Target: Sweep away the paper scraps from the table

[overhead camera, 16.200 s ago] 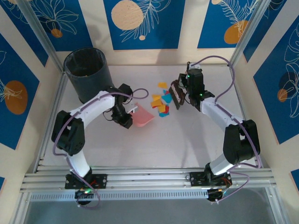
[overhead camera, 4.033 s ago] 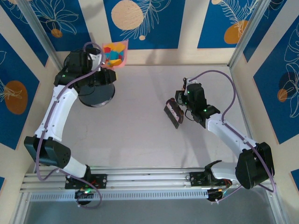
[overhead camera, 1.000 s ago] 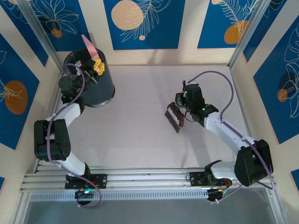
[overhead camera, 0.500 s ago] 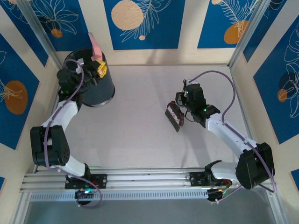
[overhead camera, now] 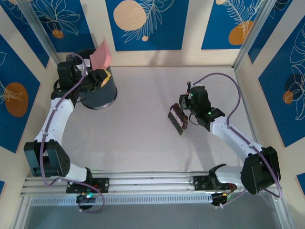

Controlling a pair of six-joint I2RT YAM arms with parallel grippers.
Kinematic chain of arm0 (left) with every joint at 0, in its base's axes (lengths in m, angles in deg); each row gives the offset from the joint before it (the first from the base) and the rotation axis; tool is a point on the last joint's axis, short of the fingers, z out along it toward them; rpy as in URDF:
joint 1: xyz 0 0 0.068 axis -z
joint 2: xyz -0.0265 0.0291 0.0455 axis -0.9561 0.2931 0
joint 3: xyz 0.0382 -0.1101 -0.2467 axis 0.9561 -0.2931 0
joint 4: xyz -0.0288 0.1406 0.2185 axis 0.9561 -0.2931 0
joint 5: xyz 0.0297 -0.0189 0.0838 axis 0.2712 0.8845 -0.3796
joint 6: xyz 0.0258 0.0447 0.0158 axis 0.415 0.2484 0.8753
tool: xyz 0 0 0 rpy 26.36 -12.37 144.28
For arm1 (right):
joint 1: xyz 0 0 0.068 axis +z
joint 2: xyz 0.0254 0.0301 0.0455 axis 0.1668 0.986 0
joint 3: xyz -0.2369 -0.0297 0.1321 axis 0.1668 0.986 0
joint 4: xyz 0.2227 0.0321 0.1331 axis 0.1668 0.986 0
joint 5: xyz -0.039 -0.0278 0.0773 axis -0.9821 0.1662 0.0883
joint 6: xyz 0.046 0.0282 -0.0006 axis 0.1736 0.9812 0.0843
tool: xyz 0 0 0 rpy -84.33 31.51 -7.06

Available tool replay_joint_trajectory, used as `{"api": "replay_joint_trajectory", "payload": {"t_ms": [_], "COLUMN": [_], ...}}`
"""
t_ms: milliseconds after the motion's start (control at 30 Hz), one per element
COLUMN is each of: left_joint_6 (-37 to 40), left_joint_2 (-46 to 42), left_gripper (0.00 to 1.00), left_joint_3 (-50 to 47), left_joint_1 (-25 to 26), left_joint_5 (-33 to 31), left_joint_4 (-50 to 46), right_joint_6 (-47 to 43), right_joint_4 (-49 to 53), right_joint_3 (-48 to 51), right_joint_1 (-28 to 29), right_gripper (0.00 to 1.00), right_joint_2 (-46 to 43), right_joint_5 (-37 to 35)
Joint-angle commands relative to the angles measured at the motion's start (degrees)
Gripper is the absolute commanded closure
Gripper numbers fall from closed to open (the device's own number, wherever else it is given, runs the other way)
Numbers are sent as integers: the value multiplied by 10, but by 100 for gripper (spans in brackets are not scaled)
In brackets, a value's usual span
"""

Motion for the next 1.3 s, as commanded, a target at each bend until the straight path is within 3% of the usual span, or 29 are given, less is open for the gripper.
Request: {"api": "replay_joint_trajectory", "payload": {"t_ms": [0, 300, 700, 900, 1267], "left_joint_6": [160, 343, 452, 483, 524], "left_joint_2": [-13, 14, 98, 137, 239], "left_gripper": [100, 100, 100, 100, 100], "left_joint_3": [36, 96, 129, 134, 158], "left_joint_1": [21, 121, 234, 272, 331], "left_joint_5": [-41, -188, -322, -361, -365], "left_joint_4": [-151, -315, -402, -413, -431], "right_joint_6": [9, 9, 5, 2, -10], "right_joint_4": [-26, -31, -27, -20, -5], "right_joint_3": [8, 19, 27, 29, 34], "right_joint_1": [-5, -11, -19, -22, -28], "right_gripper": [100, 100, 100, 100, 100], "right_joint_2": [-18, -26, -37, -43, -59], "right_joint_5": [14, 18, 14, 5, -7]}}
